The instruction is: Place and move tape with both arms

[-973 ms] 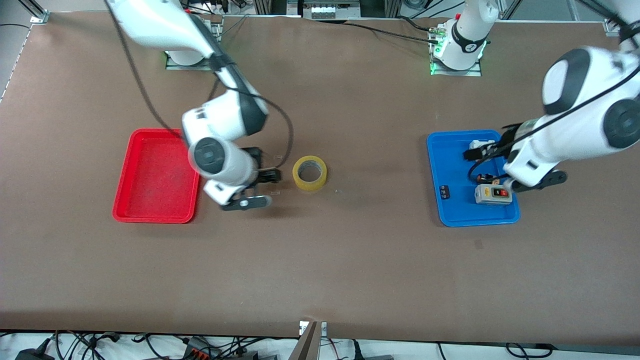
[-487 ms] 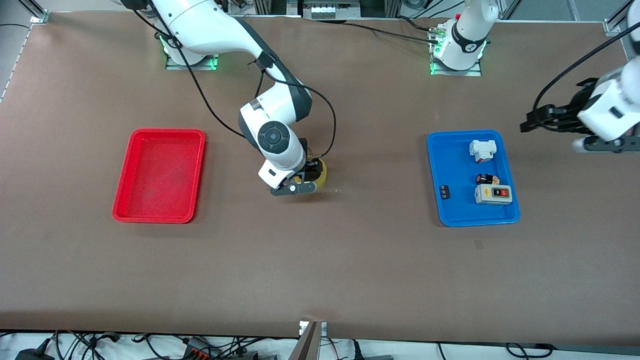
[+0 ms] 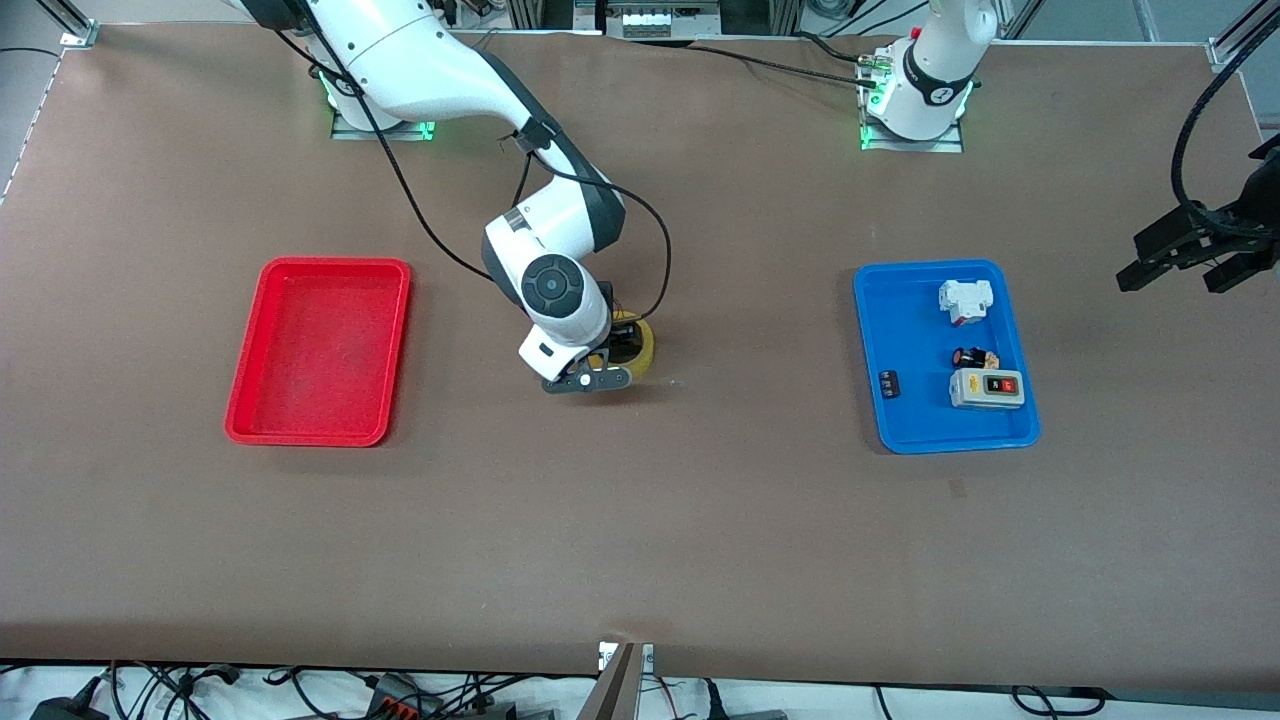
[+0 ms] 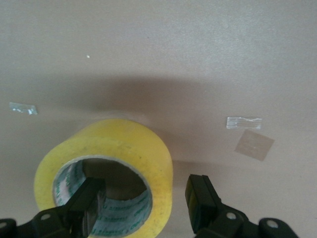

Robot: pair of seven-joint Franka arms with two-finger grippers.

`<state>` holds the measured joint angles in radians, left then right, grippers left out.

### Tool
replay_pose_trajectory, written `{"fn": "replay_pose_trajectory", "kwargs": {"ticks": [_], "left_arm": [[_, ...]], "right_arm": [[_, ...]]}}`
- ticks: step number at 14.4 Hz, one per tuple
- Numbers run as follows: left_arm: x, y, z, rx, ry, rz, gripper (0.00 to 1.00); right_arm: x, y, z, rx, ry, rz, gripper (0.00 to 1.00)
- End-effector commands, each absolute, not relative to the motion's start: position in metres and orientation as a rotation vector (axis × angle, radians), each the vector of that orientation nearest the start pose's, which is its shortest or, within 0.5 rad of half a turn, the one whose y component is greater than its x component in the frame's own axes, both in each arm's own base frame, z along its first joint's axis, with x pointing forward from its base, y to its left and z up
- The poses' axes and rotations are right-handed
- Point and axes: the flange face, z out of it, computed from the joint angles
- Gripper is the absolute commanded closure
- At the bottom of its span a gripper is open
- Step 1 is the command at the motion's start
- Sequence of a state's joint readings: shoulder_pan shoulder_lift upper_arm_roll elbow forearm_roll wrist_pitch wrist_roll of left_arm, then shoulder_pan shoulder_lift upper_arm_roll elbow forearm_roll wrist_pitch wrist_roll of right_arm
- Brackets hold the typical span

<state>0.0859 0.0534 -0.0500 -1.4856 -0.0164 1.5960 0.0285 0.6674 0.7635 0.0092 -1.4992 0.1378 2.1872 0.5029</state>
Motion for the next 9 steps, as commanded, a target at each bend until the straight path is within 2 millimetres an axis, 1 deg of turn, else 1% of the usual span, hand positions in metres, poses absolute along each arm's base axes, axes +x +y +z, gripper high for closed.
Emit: {"fn": "replay_pose_trajectory", "kwargs": {"ticks": [1, 3, 4, 5, 6, 7, 8, 9], "left_arm": [[0.570, 0.028, 0.643, -3.141, 0.002, -0.060, 0.00], [0.564, 0.032, 0.639, -3.136, -0.015, -0.026, 0.00], [0.562, 0.036, 0.638, -3.135, -0.024, -0.024, 0.00], [0.562, 0.034, 0.638, -3.135, -0.019, -0.024, 0.00], [0.562, 0.034, 0.637, -3.135, -0.019, -0.014, 0.00], [0.560, 0.034, 0.635, -3.136, -0.020, 0.017, 0.00], [0.560, 0.034, 0.634, -3.137, -0.020, 0.027, 0.00], [0.560, 0.033, 0.634, -3.137, -0.017, 0.029, 0.00]], "right_arm": [[0.551, 0.443, 0.210, -3.100, -0.117, 0.217, 0.09], [0.552, 0.441, 0.210, -3.105, -0.118, 0.225, 0.26], [0.554, 0.439, 0.210, -3.106, -0.120, 0.224, 0.42], [0.554, 0.438, 0.210, -3.108, -0.120, 0.230, 0.59], [0.552, 0.438, 0.210, -3.111, -0.123, 0.243, 0.77], [0.553, 0.438, 0.212, -3.116, -0.126, 0.244, 0.90], [0.552, 0.439, 0.211, -3.124, -0.138, 0.245, 0.99], [0.552, 0.439, 0.214, -3.124, -0.140, 0.242, 1.00]]}}
